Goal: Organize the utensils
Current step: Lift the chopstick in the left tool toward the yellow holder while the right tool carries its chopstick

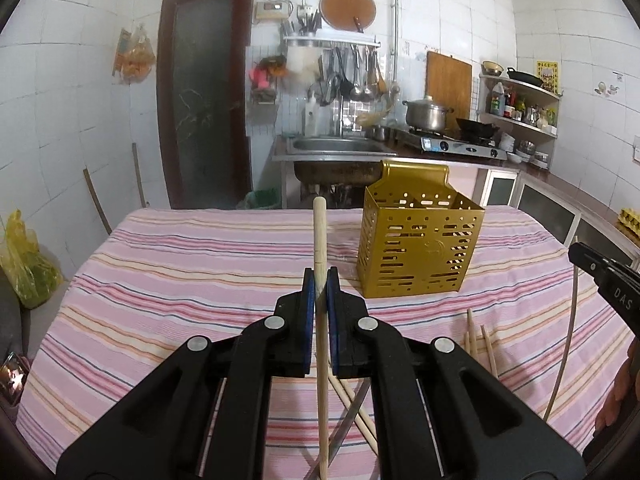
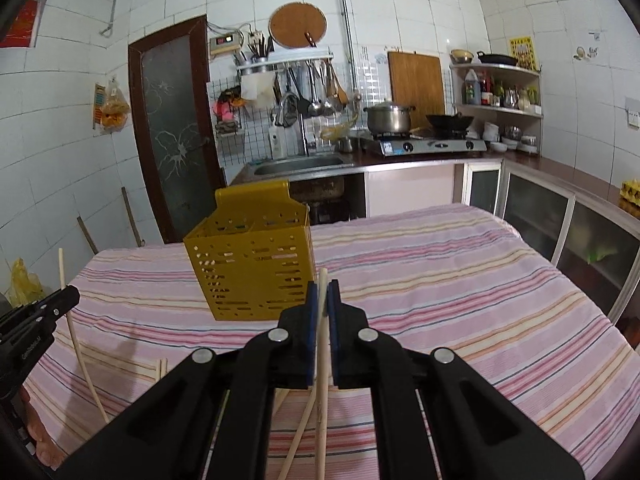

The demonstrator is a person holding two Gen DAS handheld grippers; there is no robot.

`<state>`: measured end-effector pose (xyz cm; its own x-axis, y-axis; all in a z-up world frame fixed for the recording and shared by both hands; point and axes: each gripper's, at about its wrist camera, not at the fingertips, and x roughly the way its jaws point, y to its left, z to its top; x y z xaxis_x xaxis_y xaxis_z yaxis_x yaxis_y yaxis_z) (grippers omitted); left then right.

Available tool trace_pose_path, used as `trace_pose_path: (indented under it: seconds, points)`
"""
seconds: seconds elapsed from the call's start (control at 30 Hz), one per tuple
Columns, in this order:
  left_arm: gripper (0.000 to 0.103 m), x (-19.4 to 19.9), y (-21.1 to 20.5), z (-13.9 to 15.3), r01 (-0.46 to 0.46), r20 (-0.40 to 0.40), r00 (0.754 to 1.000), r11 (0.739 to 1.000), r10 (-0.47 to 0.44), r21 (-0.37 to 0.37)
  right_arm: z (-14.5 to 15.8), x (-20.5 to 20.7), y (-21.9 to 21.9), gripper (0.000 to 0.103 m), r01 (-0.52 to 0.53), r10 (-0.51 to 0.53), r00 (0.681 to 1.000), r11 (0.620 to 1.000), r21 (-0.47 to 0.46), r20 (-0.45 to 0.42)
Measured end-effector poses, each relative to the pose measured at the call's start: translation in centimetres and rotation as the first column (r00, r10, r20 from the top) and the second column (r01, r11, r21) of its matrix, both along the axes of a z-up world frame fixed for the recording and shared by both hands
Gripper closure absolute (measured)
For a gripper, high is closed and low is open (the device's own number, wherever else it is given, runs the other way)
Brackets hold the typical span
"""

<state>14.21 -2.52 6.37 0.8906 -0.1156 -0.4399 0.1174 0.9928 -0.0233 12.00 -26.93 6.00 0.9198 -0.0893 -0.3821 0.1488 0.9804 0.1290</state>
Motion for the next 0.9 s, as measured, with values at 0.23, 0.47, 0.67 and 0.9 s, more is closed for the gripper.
trace_pose_path:
  seconds: [0.23, 0.47, 0.67, 0.9]
  points:
    - [0.099, -1.2, -0.5, 1.7, 0.011, 0.063, 0.998, 1.000, -0.011, -0.003, 1.1, -1.0, 0.1, 0.097, 0.000, 0.001, 0.999, 1.000, -0.023, 0.049]
    - [0.099, -0.7, -2.1, 3.8, 0.044, 0.103, 0.994, 0.999, -0.044, -0.006, 2.5, -0.6, 0.2, 0.097, 0.003, 0.001, 0.996, 0.999, -0.050, 0.084]
    - [0.099, 2.4, -3.4, 6.8, 0.056, 0.113, 0.992, 0.997, -0.050, -0.057, 5.5, 0.9, -0.6, 0.097, -0.001, 0.007, 0.990, 0.999, -0.041, 0.138]
    - [0.099, 7.6, -6.0, 10.7, 0.071, 0.170, 0.984, 0.995, -0.058, -0.068, 10.6, 5.8, -2.1, 0.097, 0.000, 0.002, 0.976, 1.000, -0.009, 0.217]
